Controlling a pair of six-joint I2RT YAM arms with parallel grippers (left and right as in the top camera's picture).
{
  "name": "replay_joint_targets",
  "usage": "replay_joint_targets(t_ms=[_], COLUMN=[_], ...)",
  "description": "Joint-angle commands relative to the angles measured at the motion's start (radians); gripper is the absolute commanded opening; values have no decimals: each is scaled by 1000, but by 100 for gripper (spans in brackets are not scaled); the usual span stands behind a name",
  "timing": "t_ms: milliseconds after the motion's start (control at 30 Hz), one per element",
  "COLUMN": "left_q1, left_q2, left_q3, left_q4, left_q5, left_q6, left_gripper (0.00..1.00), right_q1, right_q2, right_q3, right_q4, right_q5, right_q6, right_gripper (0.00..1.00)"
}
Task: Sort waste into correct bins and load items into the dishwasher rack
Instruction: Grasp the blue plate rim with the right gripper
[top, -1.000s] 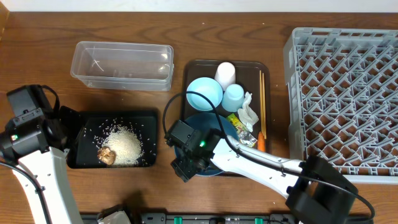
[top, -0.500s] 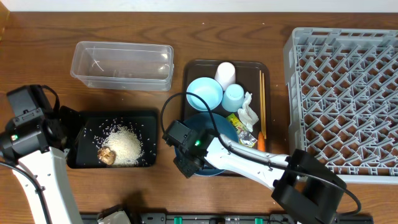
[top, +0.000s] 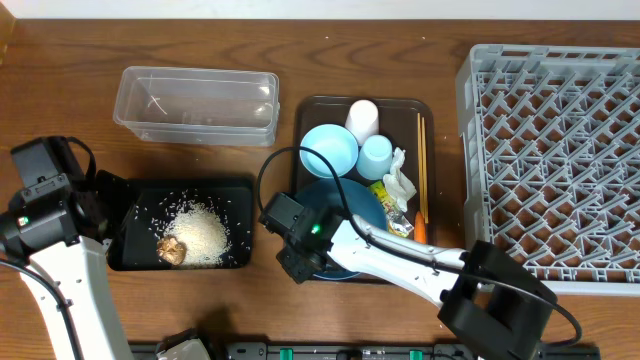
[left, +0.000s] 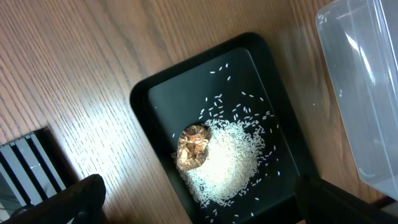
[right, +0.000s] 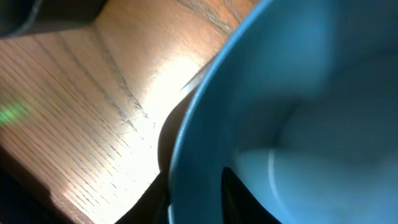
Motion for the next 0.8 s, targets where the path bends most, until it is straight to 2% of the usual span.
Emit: replay_joint_targets(t_ms=[0,200,267,333,367,400,600,767], left_q1=[5,5,5,5,5,5,5,5], left_q2=[-3,-3,-3,-3,-3,-3,-3,-3], left_q3=[-4,-4,-4,-4,-4,-4,-4,-4], left_q4=[-6,-6,-6,-6,-6,-6,-6,-6], left_q5=[-2,-2,-2,-2,-2,-2,-2,-2], left_q6=[-9,-9,-9,-9,-9,-9,-9,-9], left_gripper=[98,98,98,98,98,98,98,98], right_q1=[7,7,7,7,7,7,14,28], right_q2=[8,8,8,8,8,8,24,34], right_q3=[39,48,48,48,48,48,48,48], right_q4=[-11,-47,-52,-57,-61,-66,-82,-81], right_q5=[2,3,3,3,3,3,3,3], right_q6=[23,41,41,41,41,40,41,48], right_gripper=[20,9,9,22,32,35,36,30])
